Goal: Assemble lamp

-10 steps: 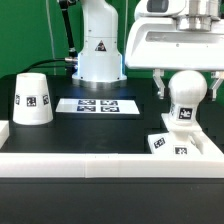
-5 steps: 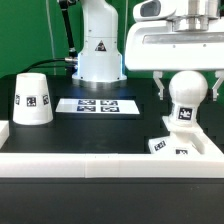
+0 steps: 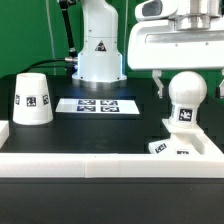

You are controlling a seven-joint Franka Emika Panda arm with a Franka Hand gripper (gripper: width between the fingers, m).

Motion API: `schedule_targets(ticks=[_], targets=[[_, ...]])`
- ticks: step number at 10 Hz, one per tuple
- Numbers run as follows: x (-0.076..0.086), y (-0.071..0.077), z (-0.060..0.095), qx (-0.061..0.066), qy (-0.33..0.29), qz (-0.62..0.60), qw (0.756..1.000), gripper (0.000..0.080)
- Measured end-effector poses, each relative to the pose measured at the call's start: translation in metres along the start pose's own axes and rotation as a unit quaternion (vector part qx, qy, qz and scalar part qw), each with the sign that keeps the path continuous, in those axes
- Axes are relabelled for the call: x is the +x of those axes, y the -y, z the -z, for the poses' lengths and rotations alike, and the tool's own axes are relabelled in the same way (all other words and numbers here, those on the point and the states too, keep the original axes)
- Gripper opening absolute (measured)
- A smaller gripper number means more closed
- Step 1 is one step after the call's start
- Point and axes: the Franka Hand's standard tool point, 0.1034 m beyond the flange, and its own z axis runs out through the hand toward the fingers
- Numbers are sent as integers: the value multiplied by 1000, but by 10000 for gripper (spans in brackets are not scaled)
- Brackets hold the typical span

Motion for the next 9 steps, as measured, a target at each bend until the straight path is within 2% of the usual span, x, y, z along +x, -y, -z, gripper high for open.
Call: schedule_targets(ticks=[1,3,4,8,9], targets=[[-9,4,7,7,-8,32,999,698],[-34,3,17,10,-6,90,996,698],[-38,-1,18,9,1,82,997,698],[-39,-1,16,8,1,83,996,698],[-41,-9,13,5,4,100,995,698]])
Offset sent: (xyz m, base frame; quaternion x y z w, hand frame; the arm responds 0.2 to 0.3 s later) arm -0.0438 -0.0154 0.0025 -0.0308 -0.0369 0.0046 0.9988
